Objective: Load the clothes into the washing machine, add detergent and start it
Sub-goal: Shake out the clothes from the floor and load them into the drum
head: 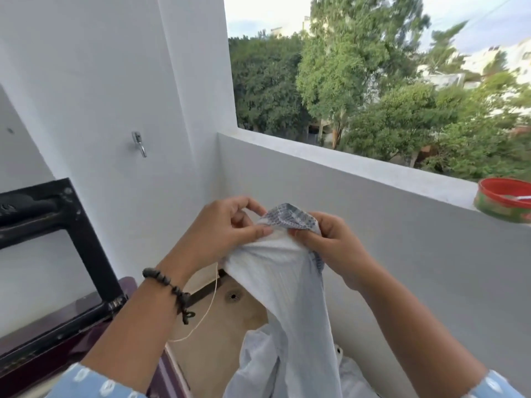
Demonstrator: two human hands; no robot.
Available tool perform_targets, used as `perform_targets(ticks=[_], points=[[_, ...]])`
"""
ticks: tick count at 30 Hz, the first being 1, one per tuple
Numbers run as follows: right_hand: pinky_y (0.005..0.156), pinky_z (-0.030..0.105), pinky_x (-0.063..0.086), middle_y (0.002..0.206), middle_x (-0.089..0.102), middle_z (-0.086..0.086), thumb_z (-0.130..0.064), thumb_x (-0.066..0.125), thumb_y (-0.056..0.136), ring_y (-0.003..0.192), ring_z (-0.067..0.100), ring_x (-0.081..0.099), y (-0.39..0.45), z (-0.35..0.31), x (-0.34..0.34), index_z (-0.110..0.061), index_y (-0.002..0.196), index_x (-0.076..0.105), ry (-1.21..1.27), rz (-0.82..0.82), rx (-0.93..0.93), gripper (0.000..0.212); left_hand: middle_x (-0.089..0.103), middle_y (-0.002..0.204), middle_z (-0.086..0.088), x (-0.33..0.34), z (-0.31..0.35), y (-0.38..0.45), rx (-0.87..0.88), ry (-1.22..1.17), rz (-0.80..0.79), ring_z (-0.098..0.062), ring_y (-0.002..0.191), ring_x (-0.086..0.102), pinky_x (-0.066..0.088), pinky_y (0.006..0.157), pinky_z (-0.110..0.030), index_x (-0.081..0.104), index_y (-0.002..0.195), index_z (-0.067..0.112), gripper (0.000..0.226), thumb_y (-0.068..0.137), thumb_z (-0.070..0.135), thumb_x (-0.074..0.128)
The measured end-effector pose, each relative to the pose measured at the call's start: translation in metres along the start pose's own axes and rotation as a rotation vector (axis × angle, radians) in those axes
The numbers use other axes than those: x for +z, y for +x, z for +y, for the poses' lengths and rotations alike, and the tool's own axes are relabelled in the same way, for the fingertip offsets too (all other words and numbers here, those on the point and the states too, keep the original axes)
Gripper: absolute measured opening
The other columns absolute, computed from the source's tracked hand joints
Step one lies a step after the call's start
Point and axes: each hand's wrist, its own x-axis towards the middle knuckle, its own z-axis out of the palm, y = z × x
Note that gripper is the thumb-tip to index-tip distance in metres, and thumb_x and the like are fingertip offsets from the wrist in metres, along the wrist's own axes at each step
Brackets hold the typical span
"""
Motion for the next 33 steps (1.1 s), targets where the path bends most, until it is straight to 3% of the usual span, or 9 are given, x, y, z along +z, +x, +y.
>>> perform_targets(ticks=[3, 5, 9, 14, 19, 23, 27, 30, 33], points=[[0.08, 0.053, 0.054, 0.097, 0.072, 0.02, -0.026, 0.065, 0.089, 0.087, 0.036, 0.069, 0.004, 0.004, 0.001, -0.013, 0.098, 0.071, -0.104, -0.021, -0.025, 0.017, 0.053, 0.055, 0.006, -0.004, 0.002, 0.0, -0.087, -0.268, -0.132, -0.009, 0.051, 0.044, 0.036, 0.05, -0.017, 0.064, 0.106, 0.015, 0.041, 0.07, 0.031, 0.078], [0.07, 0.049, 0.052, 0.085, 0.07, 0.014, -0.024, 0.062, 0.088, 0.077, 0.033, 0.066, 0.008, 0.005, 0.001, -0.012, 0.091, 0.069, -0.173, -0.022, -0.069, 0.013, 0.055, 0.063, 0.003, -0.007, 0.006, 0.001, -0.085, -0.299, -0.2, -0.01, 0.058, 0.049, 0.041, 0.054, -0.019, 0.062, 0.111, 0.013, 0.042, 0.073, 0.018, 0.08], [0.068, 0.031, 0.042, 0.074, 0.061, 0.002, -0.019, 0.064, 0.089, 0.07, 0.012, 0.054, 0.015, -0.019, -0.016, -0.015, 0.087, 0.067, -0.168, 0.021, -0.135, 0.005, 0.063, 0.081, -0.003, -0.013, 0.025, 0.007, -0.051, -0.141, -0.163, -0.011, 0.072, 0.057, 0.048, 0.067, -0.024, 0.063, 0.111, 0.021, 0.035, 0.081, 0.012, 0.078], [0.065, 0.034, 0.038, 0.072, 0.056, 0.001, -0.034, 0.06, 0.084, 0.068, 0.016, 0.048, 0.023, -0.053, -0.022, -0.022, 0.082, 0.064, -0.21, -0.022, -0.181, 0.013, 0.07, 0.1, 0.011, 0.0, 0.029, 0.007, -0.068, 0.207, -0.295, -0.003, 0.088, 0.066, 0.054, 0.086, -0.027, 0.065, 0.108, 0.034, 0.041, 0.074, 0.051, 0.078], [0.066, 0.03, 0.038, 0.071, 0.055, -0.008, -0.026, 0.058, 0.095, 0.068, 0.01, 0.048, 0.011, -0.071, -0.041, -0.029, 0.086, 0.058, -0.363, -0.091, -0.178, 0.01, 0.073, 0.084, 0.013, 0.013, 0.019, 0.002, -0.002, 0.323, -0.25, -0.001, 0.08, 0.067, 0.052, 0.078, -0.027, 0.072, 0.083, 0.031, 0.016, 0.084, 0.046, 0.067], [0.064, 0.028, 0.038, 0.068, 0.053, -0.014, -0.025, 0.058, 0.097, 0.064, 0.004, 0.046, -0.004, -0.069, -0.069, -0.023, 0.092, 0.059, -0.493, -0.158, -0.128, 0.006, 0.063, 0.056, 0.01, 0.011, 0.024, 0.01, -0.021, 0.217, -0.172, -0.001, 0.05, 0.056, 0.037, 0.054, -0.02, 0.07, 0.067, 0.025, 0.04, 0.066, 0.064, 0.076], [0.066, 0.033, 0.039, 0.075, 0.059, -0.001, -0.028, 0.06, 0.095, 0.07, 0.016, 0.05, -0.011, -0.061, -0.09, -0.021, 0.092, 0.062, -0.381, -0.187, -0.074, 0.007, 0.059, 0.054, 0.002, 0.017, 0.032, 0.008, -0.064, -0.03, -0.186, -0.011, 0.049, 0.054, 0.035, 0.05, -0.021, 0.066, 0.067, 0.008, 0.083, 0.035, 0.084, 0.075], [0.066, 0.037, 0.042, 0.081, 0.061, 0.01, -0.026, 0.065, 0.091, 0.074, 0.022, 0.053, -0.01, -0.057, -0.094, -0.018, 0.092, 0.064, -0.242, -0.286, -0.035, 0.008, 0.072, 0.088, -0.023, 0.021, 0.039, 0.003, -0.115, -0.36, -0.234, -0.037, 0.078, 0.07, 0.052, 0.068, -0.032, 0.072, 0.093, 0.002, 0.07, 0.056, 0.061, 0.081], [0.068, 0.032, 0.052, 0.084, 0.065, 0.012, -0.011, 0.069, 0.088, 0.075, 0.023, 0.061, -0.011, -0.048, -0.094, -0.005, 0.093, 0.064, -0.188, -0.439, 0.013, 0.009, 0.069, 0.097, -0.026, 0.028, 0.044, -0.001, -0.125, -0.6, -0.099, -0.029, 0.081, 0.068, 0.056, 0.065, -0.027, 0.069, 0.098, -0.004, 0.05, 0.078, 0.042, 0.076]])
